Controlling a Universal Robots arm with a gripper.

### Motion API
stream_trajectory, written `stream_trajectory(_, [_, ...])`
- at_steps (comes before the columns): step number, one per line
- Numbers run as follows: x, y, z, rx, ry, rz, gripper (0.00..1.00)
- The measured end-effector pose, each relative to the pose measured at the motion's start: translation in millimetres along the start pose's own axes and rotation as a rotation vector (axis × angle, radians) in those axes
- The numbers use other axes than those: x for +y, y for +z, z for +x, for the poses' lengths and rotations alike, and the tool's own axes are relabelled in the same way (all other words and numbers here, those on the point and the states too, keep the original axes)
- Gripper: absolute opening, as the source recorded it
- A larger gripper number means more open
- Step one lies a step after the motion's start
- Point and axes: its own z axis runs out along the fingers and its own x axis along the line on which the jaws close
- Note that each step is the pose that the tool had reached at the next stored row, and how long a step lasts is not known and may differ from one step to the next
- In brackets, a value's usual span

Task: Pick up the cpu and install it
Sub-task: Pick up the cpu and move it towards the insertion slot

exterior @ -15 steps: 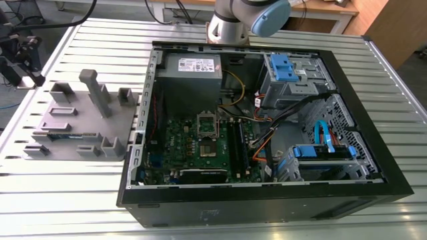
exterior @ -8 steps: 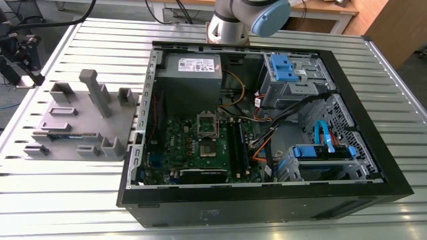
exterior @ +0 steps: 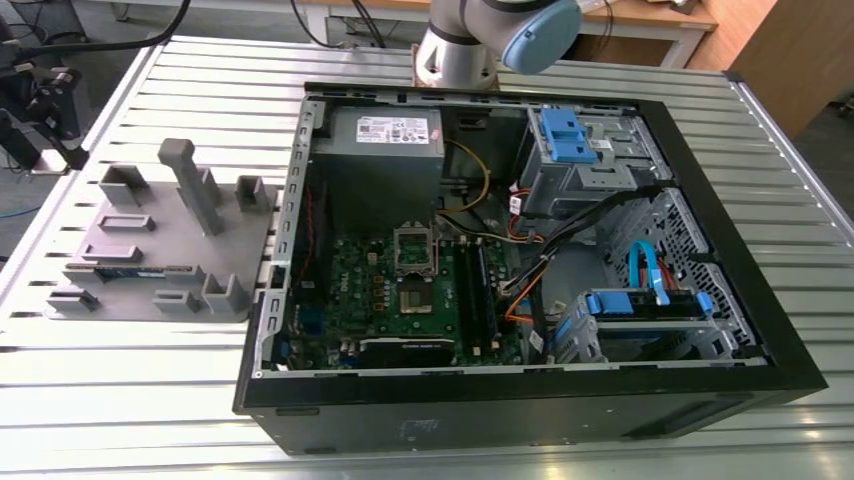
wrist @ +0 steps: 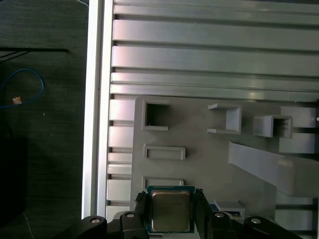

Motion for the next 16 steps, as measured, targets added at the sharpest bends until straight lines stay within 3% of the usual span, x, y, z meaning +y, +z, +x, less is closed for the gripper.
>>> stream_trajectory(16, [0.0, -4.0, -0.1, 0.0001, 0.0, 0.0001, 0.47])
